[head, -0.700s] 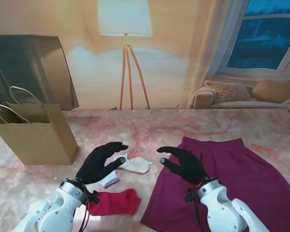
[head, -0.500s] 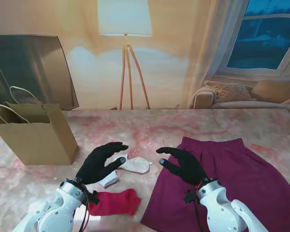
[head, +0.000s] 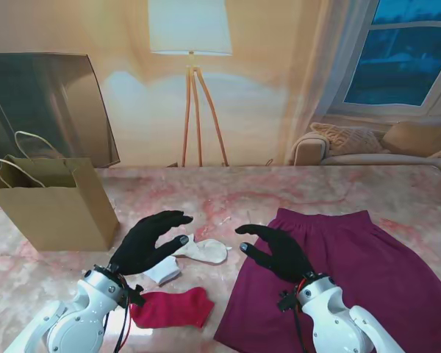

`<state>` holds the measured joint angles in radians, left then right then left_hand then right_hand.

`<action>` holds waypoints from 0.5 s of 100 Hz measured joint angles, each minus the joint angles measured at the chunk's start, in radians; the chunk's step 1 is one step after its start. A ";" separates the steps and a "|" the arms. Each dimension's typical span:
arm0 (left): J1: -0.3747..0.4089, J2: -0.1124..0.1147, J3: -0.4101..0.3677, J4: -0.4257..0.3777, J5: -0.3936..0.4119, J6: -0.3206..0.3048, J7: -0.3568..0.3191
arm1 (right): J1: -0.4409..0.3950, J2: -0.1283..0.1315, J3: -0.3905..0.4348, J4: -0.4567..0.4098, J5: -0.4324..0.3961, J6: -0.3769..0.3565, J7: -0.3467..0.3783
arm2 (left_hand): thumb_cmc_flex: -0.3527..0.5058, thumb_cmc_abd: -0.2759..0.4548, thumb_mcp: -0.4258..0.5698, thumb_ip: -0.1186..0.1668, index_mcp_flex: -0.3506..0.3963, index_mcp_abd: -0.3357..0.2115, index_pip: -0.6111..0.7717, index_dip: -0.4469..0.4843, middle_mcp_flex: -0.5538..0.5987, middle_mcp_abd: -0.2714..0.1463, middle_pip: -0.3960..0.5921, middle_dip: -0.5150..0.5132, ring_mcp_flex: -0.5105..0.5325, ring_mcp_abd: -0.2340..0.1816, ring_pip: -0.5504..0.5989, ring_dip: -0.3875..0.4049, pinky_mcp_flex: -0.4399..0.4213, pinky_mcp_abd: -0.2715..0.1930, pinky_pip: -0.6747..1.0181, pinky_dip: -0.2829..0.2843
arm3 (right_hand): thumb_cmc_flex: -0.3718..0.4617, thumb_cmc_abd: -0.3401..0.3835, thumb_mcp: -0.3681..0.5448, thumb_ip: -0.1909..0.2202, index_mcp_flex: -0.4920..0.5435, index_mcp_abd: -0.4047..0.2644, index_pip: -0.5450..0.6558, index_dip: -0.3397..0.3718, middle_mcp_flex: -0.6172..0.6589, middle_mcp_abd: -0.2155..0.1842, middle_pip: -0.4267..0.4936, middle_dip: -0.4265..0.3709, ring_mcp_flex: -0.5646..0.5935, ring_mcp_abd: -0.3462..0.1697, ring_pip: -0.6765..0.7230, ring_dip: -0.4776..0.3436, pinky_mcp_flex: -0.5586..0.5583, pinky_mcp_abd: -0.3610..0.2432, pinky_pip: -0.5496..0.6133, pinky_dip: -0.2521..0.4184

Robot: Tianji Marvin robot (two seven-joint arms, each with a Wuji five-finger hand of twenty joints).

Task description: Fold the socks and the shorts into the kraft paper bag

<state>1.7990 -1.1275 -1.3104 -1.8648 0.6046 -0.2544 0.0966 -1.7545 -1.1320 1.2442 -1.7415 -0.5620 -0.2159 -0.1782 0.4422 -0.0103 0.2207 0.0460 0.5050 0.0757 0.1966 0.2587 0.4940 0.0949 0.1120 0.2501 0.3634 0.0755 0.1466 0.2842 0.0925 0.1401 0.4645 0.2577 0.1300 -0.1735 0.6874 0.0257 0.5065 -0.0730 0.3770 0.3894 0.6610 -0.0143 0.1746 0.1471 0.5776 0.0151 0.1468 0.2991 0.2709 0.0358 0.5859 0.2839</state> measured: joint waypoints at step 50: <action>-0.126 0.032 -0.130 -0.119 -0.017 0.140 -0.247 | -0.024 -0.001 0.011 -0.017 -0.013 0.015 -0.010 | 0.029 -0.002 0.003 0.000 0.000 -0.002 0.000 0.000 0.000 0.000 0.000 0.000 0.003 0.000 0.000 0.000 0.012 -0.002 0.000 0.000 | 0.000 0.000 0.000 0.000 0.000 0.000 0.000 0.000 0.000 0.000 0.000 0.000 0.000 0.000 0.000 0.000 0.009 0.000 0.000 0.000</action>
<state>1.6730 -1.0955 -1.4402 -1.9835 0.5871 -0.1148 -0.1505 -1.7781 -1.1329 1.2547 -1.7584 -0.5754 -0.2010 -0.1878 0.4717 -0.0124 0.2239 0.0460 0.5050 0.0734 0.1966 0.2587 0.4941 0.0949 0.1120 0.2501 0.3662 0.0755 0.1466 0.2842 0.1042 0.1379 0.4645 0.2577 0.1302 -0.1735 0.6874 0.0257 0.5065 -0.0734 0.3770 0.3894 0.6610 -0.0143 0.1746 0.1471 0.5776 0.0151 0.1468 0.2991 0.2803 0.0358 0.5859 0.2839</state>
